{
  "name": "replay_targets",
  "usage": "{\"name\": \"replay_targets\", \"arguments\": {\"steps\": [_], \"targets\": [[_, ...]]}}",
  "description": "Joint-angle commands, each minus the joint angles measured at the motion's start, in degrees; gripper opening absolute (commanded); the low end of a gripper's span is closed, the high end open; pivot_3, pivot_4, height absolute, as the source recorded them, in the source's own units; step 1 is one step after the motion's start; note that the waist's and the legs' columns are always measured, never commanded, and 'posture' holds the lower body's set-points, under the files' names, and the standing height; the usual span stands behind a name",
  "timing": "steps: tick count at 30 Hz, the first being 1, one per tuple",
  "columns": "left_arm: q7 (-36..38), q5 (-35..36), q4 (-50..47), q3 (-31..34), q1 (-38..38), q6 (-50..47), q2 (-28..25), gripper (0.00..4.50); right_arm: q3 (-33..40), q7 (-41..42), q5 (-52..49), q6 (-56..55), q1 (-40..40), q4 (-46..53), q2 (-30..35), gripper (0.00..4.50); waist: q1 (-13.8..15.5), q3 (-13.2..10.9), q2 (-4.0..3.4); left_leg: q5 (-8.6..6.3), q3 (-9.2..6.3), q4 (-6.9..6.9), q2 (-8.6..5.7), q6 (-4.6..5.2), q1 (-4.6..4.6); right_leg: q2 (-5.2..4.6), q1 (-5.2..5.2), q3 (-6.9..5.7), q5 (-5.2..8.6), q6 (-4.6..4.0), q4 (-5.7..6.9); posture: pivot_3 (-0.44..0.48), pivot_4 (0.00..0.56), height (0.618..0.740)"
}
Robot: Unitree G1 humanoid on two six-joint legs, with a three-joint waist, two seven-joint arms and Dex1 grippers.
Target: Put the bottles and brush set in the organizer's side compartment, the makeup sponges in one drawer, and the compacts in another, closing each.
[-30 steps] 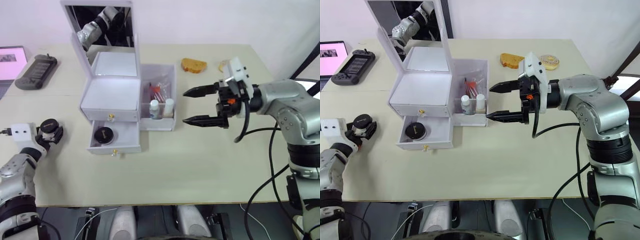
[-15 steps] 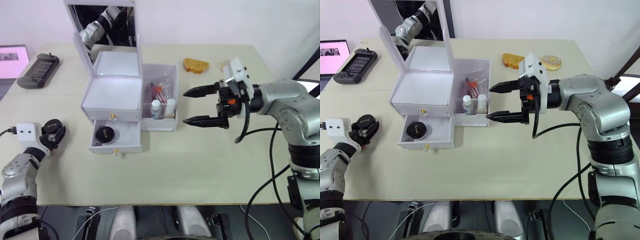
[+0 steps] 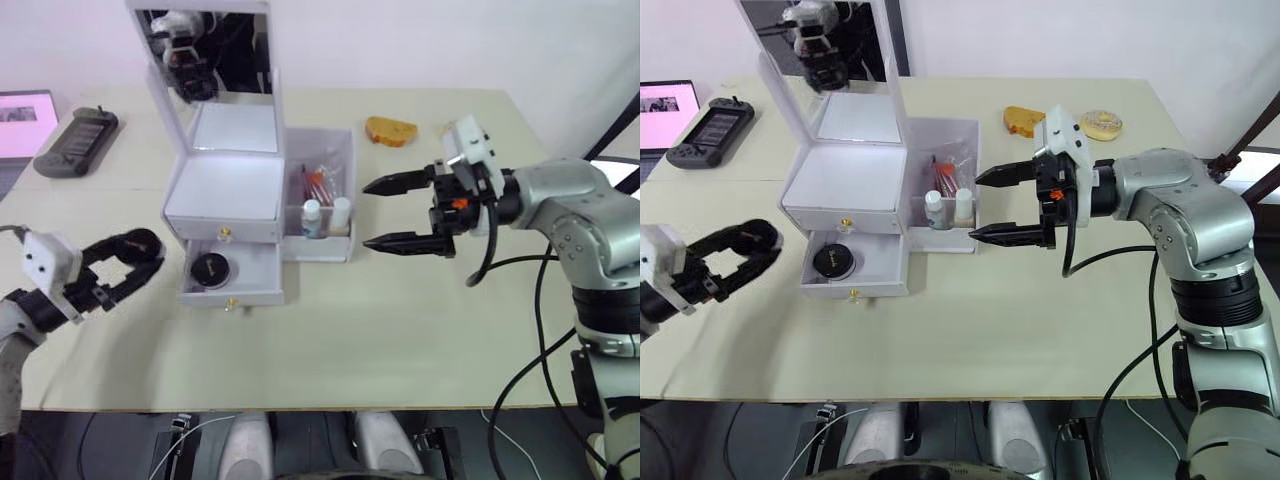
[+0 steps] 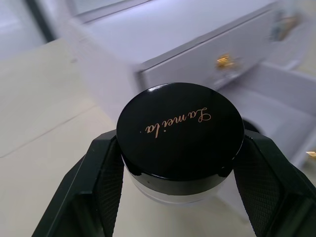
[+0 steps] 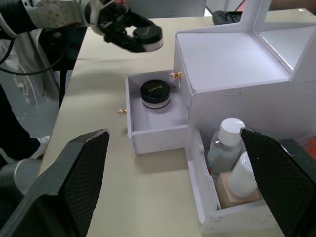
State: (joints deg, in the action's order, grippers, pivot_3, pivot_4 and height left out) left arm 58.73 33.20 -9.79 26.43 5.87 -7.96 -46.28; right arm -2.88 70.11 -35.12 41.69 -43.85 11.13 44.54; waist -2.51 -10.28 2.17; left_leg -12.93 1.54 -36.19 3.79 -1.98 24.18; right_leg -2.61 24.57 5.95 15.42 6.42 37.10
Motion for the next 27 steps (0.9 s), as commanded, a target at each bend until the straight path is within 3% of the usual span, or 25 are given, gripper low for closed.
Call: {"name": "replay_targets", "arguments": {"steps": [1,13,19,27], "targets": [[0.5,1.0,-5.3,-4.2,-2.9,-3.0,-0.8,2.64,1.0,-0.1,-0.7,-0.8,-1.0,1.0,-0.3,4.50,0.1,0.0,-0.02,0.00,0.00,0.00,-0.01,0.00,0.00,-0.02,-0.01,0.00,0.00,0.00,0.00,0.000,0.150,0.740],[-2.9,-5.1,-4.5,-16.6,-11.5,-8.3,0.9,2.64,3.3,-2.6,-2.0,1.3,1.3,4.4,1.0,4.50,0.0,0.0,-0.04,0.01,-0.05,-0.02,0.01,0.01,0.01,0.12,0.01,0.01,-0.10,0.23,0.04,0.000,0.150,0.740],[-3.7,-9.4,-1.5,-19.8,-14.0,-5.9,3.0,2.64,4.0,-4.0,-2.6,1.9,2.1,5.6,1.5,4.50,0.0,0.0,-0.04,0.01,-0.05,-0.06,0.00,0.01,0.02,0.11,-0.02,0.02,-0.08,0.21,0.03,0.000,0.150,0.740],[-4.2,-9.7,-2.4,-21.8,-15.6,-7.5,5.0,2.64,4.5,-5.5,-3.9,2.6,2.9,6.9,2.0,4.50,0.0,0.0,-0.04,0.01,-0.06,-0.05,0.00,0.02,0.02,0.11,-0.02,0.02,-0.10,0.24,0.04,0.000,0.150,0.740]]}}
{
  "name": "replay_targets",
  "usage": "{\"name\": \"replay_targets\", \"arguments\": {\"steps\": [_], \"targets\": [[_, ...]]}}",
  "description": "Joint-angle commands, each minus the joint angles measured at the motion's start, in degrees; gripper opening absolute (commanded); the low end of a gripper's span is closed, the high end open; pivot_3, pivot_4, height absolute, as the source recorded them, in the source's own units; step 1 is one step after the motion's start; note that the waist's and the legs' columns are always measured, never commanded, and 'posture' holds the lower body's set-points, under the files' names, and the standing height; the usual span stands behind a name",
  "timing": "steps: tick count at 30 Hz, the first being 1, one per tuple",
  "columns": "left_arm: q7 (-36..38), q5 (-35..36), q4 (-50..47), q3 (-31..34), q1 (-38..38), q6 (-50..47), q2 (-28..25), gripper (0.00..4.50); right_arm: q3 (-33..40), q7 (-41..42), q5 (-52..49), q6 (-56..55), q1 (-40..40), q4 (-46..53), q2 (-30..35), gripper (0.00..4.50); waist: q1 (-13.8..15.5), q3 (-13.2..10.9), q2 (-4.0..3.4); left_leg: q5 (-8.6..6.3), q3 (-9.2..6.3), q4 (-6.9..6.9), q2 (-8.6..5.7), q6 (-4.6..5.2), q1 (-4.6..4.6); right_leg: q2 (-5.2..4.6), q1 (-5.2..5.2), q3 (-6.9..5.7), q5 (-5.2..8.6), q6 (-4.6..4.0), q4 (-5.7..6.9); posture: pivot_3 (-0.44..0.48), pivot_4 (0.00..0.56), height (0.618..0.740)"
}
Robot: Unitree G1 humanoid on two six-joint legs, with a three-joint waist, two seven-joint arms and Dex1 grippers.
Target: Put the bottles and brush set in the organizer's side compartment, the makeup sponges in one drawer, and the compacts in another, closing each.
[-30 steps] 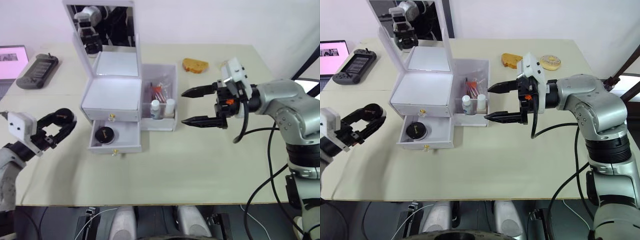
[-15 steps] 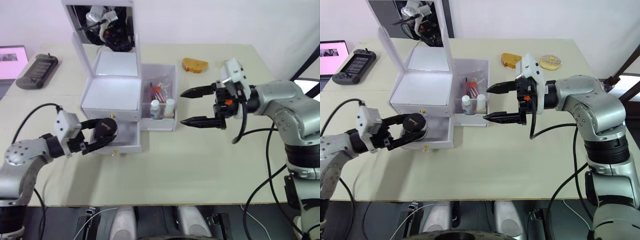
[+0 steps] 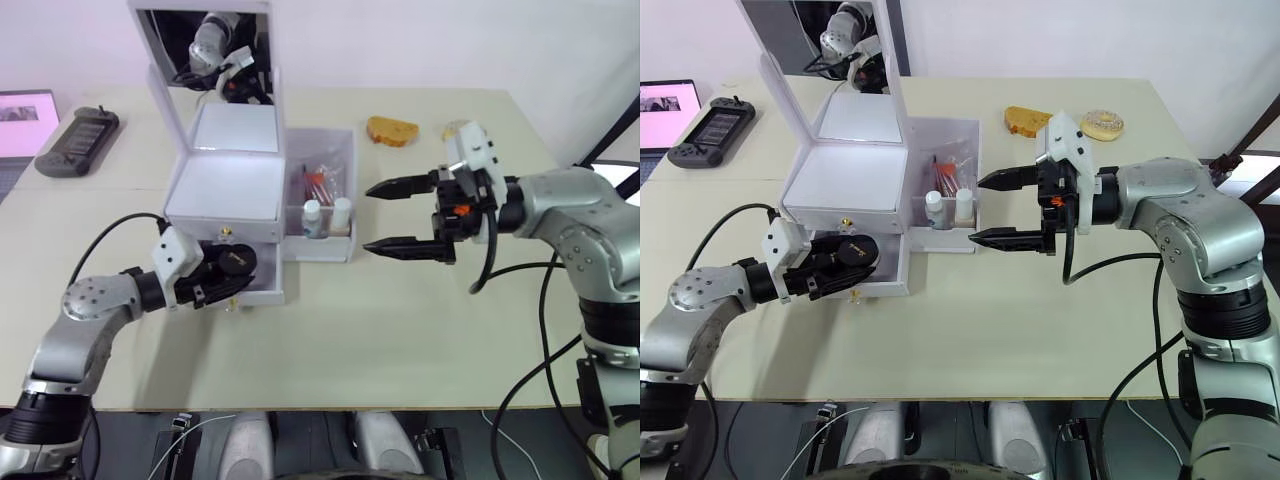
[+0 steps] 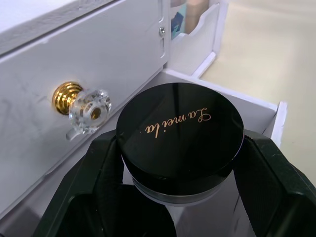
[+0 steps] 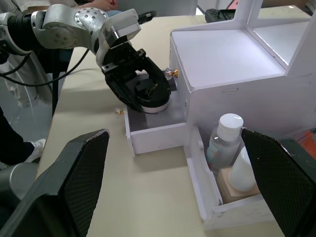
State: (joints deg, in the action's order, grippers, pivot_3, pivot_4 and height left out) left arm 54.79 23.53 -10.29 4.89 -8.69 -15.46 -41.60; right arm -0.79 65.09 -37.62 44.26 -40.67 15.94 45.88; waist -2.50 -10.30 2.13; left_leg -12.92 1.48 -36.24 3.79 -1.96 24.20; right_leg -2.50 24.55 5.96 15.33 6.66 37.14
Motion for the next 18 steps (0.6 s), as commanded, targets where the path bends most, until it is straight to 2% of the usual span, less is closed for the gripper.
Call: {"name": "replay_targets", "arguments": {"steps": [1,9,11,13,18], "targets": [[-0.3,0.0,-2.0,-0.5,-1.3,-0.2,0.4,2.64,2.5,-0.6,-1.5,0.0,-0.2,2.1,0.7,4.50,0.0,0.0,0.00,0.00,0.00,0.00,0.00,0.00,0.00,0.00,0.00,0.00,0.00,0.00,0.00,0.000,0.150,0.740],[0.0,-0.4,-1.9,-1.5,-2.4,-0.9,0.4,2.64,2.3,-1.0,-1.8,-0.2,-0.2,2.0,0.9,4.50,0.0,0.0,0.00,0.00,-0.01,0.00,0.00,0.00,0.00,0.00,0.00,0.00,-0.01,0.01,0.00,0.000,0.150,0.740],[-0.2,-0.4,-1.7,-1.2,-2.6,-1.1,0.4,3.67,2.3,-1.0,-1.7,-0.3,-0.3,1.8,0.9,4.50,0.0,0.0,0.00,0.00,-0.01,0.00,0.00,0.00,0.00,0.00,0.00,0.00,-0.01,0.02,0.00,0.000,0.150,0.740],[-0.5,-0.8,-1.4,-1.0,-2.8,-1.0,0.3,4.47,2.3,-0.9,-1.7,-0.4,-0.3,1.8,0.9,4.50,0.0,0.0,0.00,0.00,-0.01,-0.01,0.00,0.00,0.00,0.00,0.00,0.00,-0.01,0.02,0.01,0.000,0.150,0.740],[0.5,0.9,-3.0,0.9,-2.0,-2.4,-1.5,4.47,2.1,-0.6,-1.7,-0.4,-0.4,1.6,1.0,4.50,0.0,0.0,0.00,0.00,-0.02,-0.01,0.00,0.00,0.00,0.00,-0.01,0.00,-0.01,0.02,0.01,0.000,0.150,0.740]]}}
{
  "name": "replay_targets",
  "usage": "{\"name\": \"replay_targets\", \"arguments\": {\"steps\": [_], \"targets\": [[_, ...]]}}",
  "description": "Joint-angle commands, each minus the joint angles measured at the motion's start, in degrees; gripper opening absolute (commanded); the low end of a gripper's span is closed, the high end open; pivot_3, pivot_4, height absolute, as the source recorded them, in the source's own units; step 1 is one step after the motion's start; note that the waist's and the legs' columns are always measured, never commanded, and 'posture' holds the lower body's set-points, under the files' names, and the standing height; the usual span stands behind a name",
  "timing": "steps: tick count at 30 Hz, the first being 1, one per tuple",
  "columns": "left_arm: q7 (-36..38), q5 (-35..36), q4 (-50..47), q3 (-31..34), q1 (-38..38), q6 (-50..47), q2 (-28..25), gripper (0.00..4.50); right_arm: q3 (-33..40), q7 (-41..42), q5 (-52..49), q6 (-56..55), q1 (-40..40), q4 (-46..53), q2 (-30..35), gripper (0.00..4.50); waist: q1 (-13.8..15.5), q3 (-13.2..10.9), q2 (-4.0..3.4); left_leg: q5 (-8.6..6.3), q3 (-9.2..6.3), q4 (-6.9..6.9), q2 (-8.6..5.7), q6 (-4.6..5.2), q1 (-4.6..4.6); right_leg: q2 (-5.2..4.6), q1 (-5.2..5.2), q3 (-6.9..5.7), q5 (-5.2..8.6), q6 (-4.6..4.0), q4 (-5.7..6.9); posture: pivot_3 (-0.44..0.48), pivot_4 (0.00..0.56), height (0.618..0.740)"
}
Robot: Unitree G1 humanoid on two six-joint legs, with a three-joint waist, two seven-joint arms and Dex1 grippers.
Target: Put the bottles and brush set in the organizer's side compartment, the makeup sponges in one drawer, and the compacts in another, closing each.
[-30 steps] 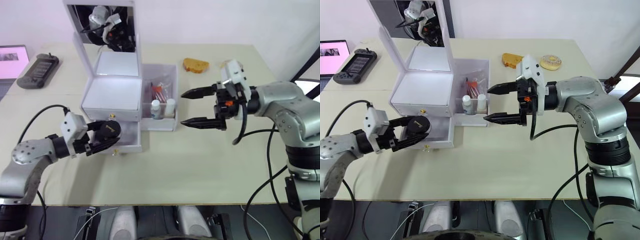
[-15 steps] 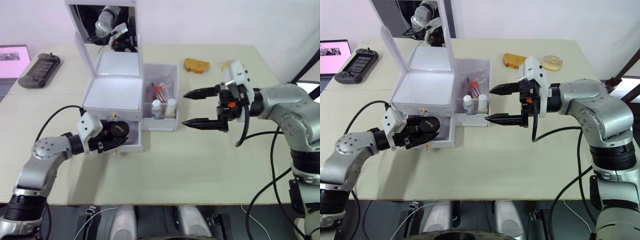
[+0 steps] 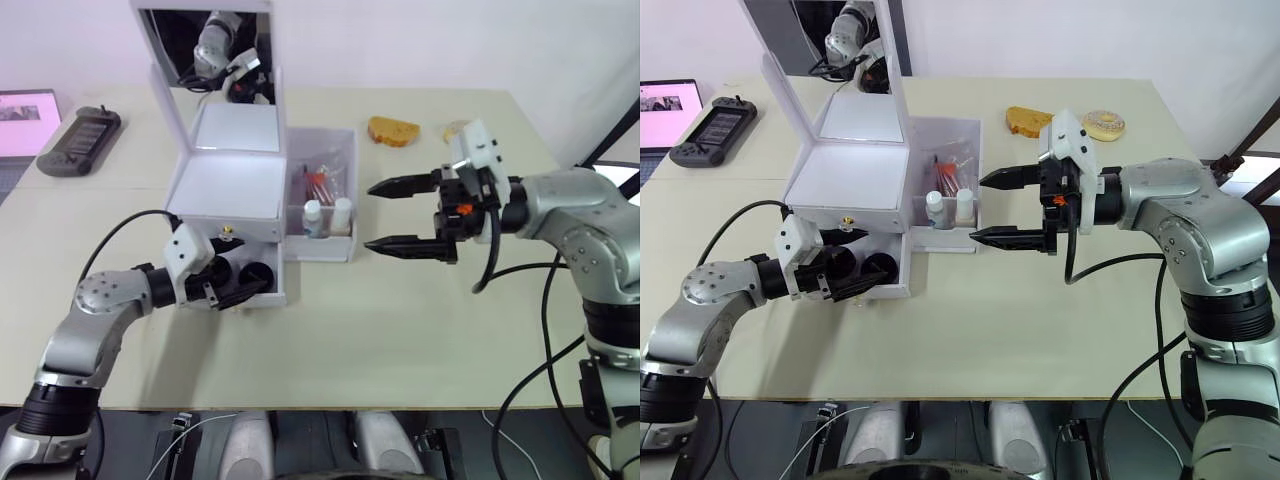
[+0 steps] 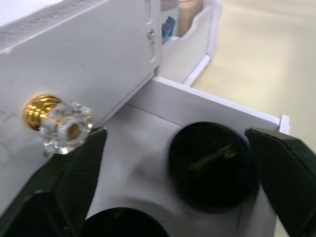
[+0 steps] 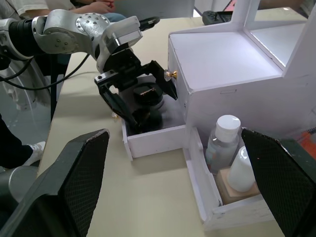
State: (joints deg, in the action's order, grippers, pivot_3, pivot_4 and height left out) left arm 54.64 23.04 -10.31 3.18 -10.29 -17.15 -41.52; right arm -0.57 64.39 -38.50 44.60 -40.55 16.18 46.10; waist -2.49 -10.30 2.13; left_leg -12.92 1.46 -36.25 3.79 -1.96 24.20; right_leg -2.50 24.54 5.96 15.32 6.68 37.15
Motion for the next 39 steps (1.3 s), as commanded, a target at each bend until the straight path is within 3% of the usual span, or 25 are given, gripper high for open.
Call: {"name": "replay_targets", "arguments": {"steps": [1,9,16,20,25,29,35,39], "targets": [[0.8,2.1,-3.5,3.1,-0.2,-1.2,-1.9,4.47,1.9,0.1,-0.7,-0.8,-0.6,1.2,0.7,4.50,0.0,0.0,0.00,0.00,0.00,0.00,0.00,0.00,0.00,0.00,0.00,0.00,0.00,0.00,0.00,0.000,0.150,0.740],[2.1,10.9,-10.3,9.3,3.4,-8.5,-4.0,4.47,0.8,1.2,-0.4,-1.5,-1.5,0.1,0.2,4.50,-0.1,0.0,0.00,0.00,-0.01,0.00,0.00,0.00,0.03,0.00,0.00,-0.01,0.00,0.01,-0.01,0.000,0.150,0.740],[3.0,26.5,-17.2,27.8,13.8,-19.0,-7.2,4.47,-0.1,2.5,0.1,-2.4,-2.2,-1.9,-0.1,4.50,-0.2,0.0,0.00,0.00,-0.03,0.00,0.01,0.00,0.06,-0.03,0.04,-0.02,0.03,0.00,0.00,0.000,0.150,0.740],[4.6,25.6,-18.3,35.1,23.7,-18.3,-6.8,4.47,0.0,3.6,-0.5,-1.6,-0.1,-1.8,0.8,4.50,-0.3,0.0,-0.01,0.00,-0.01,0.02,0.01,0.00,-0.01,-0.03,0.02,-0.02,0.13,-0.18,0.01,0.000,0.150,0.740],[6.0,22.0,-19.1,37.0,34.0,-14.0,-3.0,4.47,1.0,4.2,1.1,-3.0,2.8,-3.4,2.8,4.50,-0.1,0.0,-0.01,0.00,0.03,0.01,-0.01,0.00,-0.01,-0.08,0.01,-0.02,0.15,-0.21,-0.07,0.000,0.150,0.740],[3.3,18.0,-19.0,34.9,38.4,-8.3,3.4,3.17,2.9,4.3,2.2,-4.0,6.4,-4.7,5.3,4.50,-0.1,0.0,0.02,0.00,0.04,0.00,-0.02,-0.01,-0.01,-0.12,-0.02,-0.01,0.15,-0.23,-0.14,0.000,0.150,0.740],[2.0,14.2,-18.4,28.2,39.4,-3.4,8.7,0.09,4.6,4.0,2.4,-4.3,9.9,-3.3,7.7,4.50,-0.1,0.0,0.01,0.00,0.03,-0.02,-0.02,-0.01,-0.02,-0.08,-0.01,0.00,0.15,-0.23,-0.12,0.000,0.150,0.740],[0.8,11.7,-17.4,23.2,38.5,-1.2,10.9,0.03,5.1,2.8,1.9,-3.3,9.7,-1.8,7.7,4.50,-0.2,0.0,0.01,-0.01,0.04,-0.04,-0.02,-0.01,-0.03,-0.06,-0.01,0.04,0.15,-0.22,-0.12,0.000,0.150,0.740]]}}
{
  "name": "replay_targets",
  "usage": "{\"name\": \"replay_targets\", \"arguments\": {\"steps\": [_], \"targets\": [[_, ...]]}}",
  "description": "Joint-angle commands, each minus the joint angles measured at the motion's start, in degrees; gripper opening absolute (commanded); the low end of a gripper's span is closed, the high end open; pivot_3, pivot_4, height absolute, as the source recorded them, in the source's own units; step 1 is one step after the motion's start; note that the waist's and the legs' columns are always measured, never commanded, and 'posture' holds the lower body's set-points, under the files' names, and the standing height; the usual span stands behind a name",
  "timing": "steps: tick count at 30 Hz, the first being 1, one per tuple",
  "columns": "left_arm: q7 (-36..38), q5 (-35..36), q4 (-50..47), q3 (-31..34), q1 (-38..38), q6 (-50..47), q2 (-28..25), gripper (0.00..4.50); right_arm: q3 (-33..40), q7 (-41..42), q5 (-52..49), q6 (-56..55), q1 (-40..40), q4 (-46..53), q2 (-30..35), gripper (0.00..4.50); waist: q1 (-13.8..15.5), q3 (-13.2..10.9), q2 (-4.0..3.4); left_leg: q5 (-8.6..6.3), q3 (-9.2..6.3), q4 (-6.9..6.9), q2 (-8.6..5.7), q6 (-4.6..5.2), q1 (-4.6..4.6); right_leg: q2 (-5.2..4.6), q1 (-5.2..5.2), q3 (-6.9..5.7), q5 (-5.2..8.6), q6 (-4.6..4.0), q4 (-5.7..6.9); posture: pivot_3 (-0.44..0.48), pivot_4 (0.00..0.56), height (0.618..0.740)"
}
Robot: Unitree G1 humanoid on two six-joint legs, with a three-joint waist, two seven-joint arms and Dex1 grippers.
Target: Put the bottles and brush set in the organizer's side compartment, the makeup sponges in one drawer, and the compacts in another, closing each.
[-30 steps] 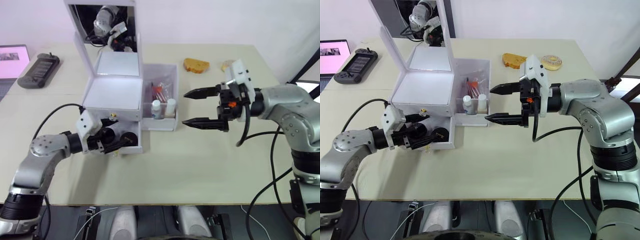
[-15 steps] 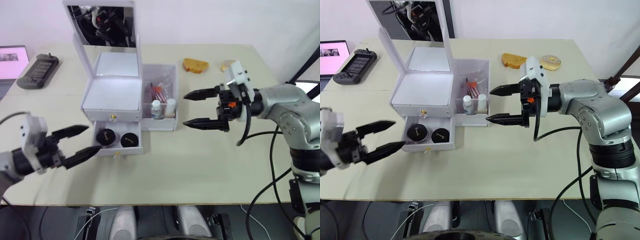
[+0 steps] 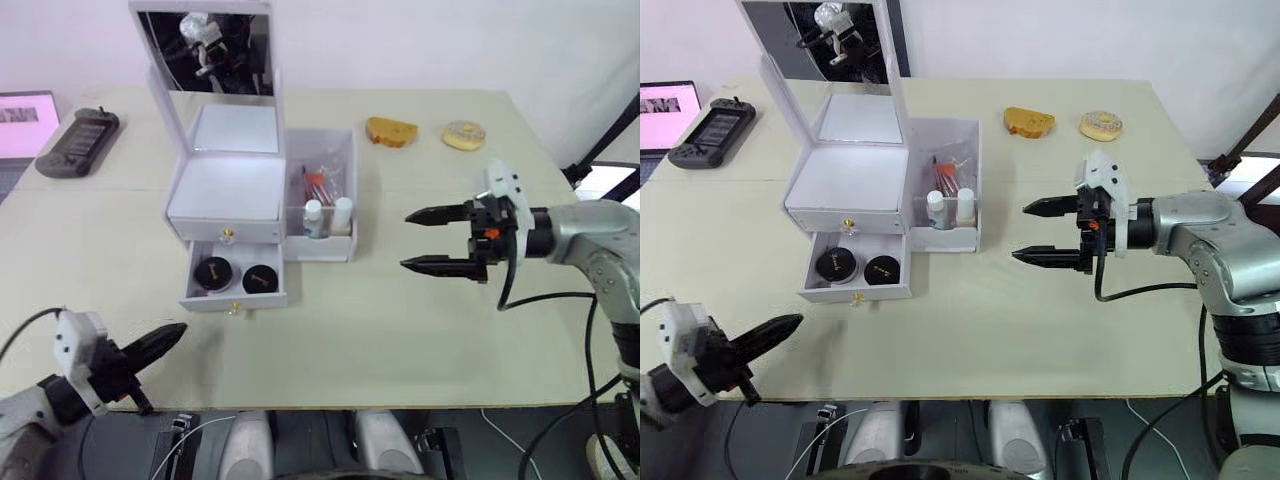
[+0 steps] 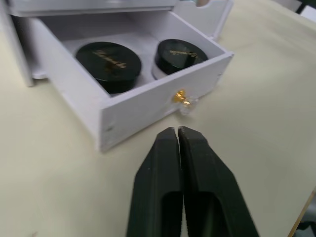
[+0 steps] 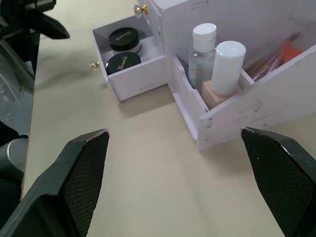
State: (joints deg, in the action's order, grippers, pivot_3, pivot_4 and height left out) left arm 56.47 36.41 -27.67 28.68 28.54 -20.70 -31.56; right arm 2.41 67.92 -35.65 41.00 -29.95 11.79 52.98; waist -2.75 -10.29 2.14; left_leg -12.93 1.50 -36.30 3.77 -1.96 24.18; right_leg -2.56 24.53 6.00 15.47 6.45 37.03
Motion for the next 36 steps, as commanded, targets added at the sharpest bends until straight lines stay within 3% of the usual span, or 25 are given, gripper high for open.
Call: {"name": "replay_targets", "arguments": {"steps": [1,12,36], "targets": [[-1.6,-2.1,0.3,-3.1,-0.7,2.8,1.3,0.03,2.2,-0.9,-1.0,0.5,-0.9,2.9,0.8,4.50,0.0,0.0,0.00,0.00,0.00,0.00,0.00,0.00,0.00,0.01,0.00,0.00,0.00,0.00,0.00,0.000,0.150,0.740],[-7.3,-8.4,7.9,-11.6,-8.6,8.1,5.0,0.03,3.0,-2.9,-1.8,2.3,-2.2,4.8,0.6,4.50,0.2,0.0,0.00,0.00,0.00,-0.02,0.00,0.00,0.01,0.01,-0.02,0.01,-0.01,0.01,0.00,0.000,0.150,0.740],[-6.2,-13.0,26.9,-16.4,-31.4,12.9,0.6,0.03,3.4,-2.7,-1.4,1.2,-2.9,3.7,1.5,4.50,0.3,0.0,-0.01,0.00,-0.06,-0.07,-0.01,0.00,0.00,0.06,-0.06,-0.01,-0.04,0.06,0.09,0.000,0.150,0.740]]}}
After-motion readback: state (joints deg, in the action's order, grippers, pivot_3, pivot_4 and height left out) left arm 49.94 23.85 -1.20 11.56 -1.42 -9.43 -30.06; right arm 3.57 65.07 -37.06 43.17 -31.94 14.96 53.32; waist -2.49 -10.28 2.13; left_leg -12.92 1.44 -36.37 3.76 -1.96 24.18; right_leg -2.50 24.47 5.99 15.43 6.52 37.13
